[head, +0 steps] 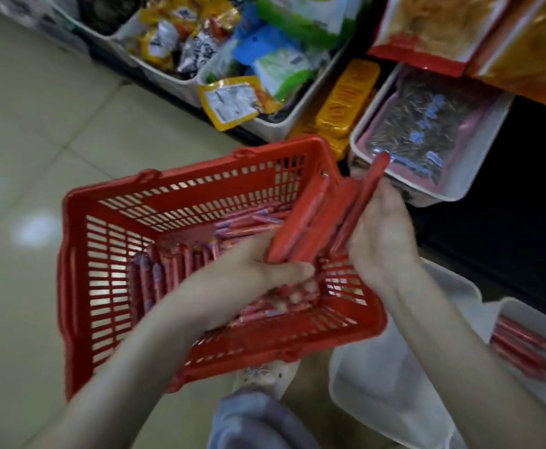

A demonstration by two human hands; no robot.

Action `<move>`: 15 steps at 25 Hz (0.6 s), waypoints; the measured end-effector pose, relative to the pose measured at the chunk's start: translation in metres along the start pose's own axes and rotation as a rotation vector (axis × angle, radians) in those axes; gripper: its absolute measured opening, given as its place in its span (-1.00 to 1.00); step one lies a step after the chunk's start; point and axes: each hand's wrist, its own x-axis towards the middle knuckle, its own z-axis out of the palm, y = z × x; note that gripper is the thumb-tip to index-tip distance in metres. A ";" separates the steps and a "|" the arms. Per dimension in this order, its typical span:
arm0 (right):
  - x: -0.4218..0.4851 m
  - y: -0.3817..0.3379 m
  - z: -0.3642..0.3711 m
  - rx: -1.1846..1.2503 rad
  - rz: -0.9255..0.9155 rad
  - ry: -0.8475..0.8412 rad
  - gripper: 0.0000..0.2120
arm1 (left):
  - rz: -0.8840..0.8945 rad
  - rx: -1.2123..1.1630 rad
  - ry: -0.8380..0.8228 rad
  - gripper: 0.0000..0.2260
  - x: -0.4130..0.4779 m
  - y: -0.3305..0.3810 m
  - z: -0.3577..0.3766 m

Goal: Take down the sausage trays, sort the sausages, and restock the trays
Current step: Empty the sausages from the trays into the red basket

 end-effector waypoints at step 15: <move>0.072 0.156 0.009 -1.381 0.141 -0.625 -0.74 | -0.328 -0.140 0.339 -0.72 0.019 -0.101 -0.100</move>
